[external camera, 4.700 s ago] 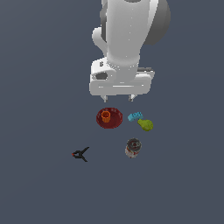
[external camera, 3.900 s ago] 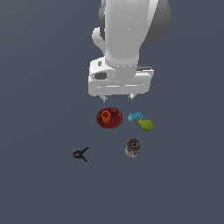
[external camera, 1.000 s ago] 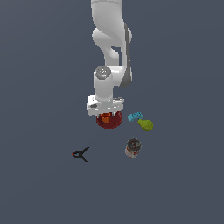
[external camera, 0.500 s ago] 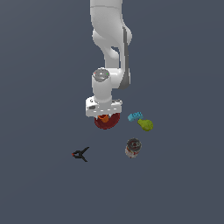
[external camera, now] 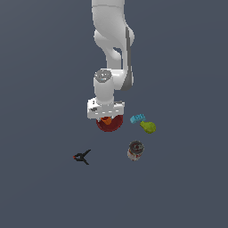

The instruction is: Pick up a designated object from a clutter of objects.

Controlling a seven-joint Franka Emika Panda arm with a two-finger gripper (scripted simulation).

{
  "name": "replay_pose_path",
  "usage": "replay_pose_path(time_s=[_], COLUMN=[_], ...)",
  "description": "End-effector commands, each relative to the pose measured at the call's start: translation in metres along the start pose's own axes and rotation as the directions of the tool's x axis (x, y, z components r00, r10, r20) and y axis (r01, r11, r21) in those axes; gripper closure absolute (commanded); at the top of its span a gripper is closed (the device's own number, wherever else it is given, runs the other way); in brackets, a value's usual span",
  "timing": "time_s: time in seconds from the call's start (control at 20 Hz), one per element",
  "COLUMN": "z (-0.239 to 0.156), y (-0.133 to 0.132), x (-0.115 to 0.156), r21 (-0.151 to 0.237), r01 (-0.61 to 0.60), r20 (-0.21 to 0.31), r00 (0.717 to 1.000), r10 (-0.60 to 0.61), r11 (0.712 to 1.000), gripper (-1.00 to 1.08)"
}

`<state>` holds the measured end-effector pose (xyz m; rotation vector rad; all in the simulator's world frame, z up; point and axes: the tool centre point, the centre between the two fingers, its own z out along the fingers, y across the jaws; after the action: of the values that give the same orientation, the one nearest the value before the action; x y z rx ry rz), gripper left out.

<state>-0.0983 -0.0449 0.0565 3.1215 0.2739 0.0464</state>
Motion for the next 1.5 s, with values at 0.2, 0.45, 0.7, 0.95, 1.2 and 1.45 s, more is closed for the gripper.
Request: replay_pose_path(time_s=[0.2, 0.45, 0.7, 0.95, 1.2, 1.45], z=[-0.007, -0.026, -0.054, -0.091, -0.132, -0.173], y=[-0.011, -0.027, -0.051, -0.082, -0.117, -0.152], x=[0.0, 0.001, 0.003, 0.006, 0.01, 0.014], r21=[0.002, 0.003, 0.002, 0.001, 0.001, 0.002], r01=[0.007, 0.007, 0.008, 0.009, 0.011, 0.012], r20=[0.005, 0.006, 0.008, 0.012, 0.015, 0.018], r00=[1.0, 1.0, 1.0, 1.0, 1.0, 1.0], r10=[-0.007, -0.007, -0.008, -0.009, -0.011, -0.012], r11=[1.0, 1.0, 1.0, 1.0, 1.0, 1.0], gripper=[1.08, 1.08, 1.08, 1.08, 1.08, 1.08])
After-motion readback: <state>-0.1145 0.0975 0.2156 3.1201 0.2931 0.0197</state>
